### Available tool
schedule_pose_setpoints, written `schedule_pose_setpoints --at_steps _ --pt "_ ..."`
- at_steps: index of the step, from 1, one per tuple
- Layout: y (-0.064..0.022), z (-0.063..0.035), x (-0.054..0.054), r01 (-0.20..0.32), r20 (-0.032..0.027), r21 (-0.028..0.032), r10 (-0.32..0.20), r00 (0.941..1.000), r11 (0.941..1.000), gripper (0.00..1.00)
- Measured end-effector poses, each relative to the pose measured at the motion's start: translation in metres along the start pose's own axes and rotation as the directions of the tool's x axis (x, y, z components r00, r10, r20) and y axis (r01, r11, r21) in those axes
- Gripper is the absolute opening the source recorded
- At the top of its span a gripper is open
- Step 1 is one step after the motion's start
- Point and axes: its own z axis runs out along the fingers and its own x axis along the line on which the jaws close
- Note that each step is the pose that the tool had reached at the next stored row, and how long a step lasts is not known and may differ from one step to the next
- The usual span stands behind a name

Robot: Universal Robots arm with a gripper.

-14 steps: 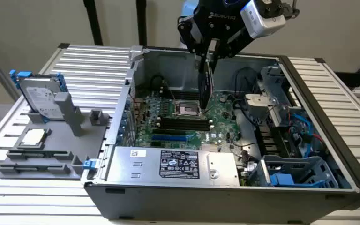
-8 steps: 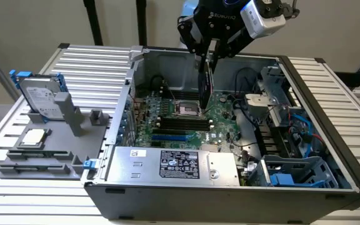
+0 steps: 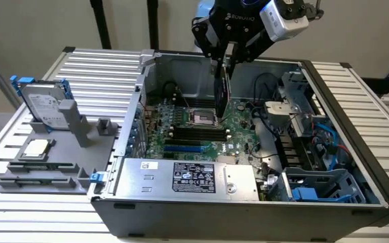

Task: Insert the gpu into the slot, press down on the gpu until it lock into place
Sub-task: 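Insert the gpu into the slot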

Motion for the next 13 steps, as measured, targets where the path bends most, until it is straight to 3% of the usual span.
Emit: schedule_pose_setpoints --at_steps 3,7,13 --pt "0.0002 -0.0001 0.0001 0.019 -0.0015 0.0005 -0.019 0.9998 0.9998 0.26" --pt "0.0002 0.0 0.0 0.09 -0.0072 0.0028 -0.09 0.9959 0.9959 0.26" --pt "0.0002 0.0002 0.0 0.198 -0.016 0.0059 -0.198 0.98 0.9801 0.26"
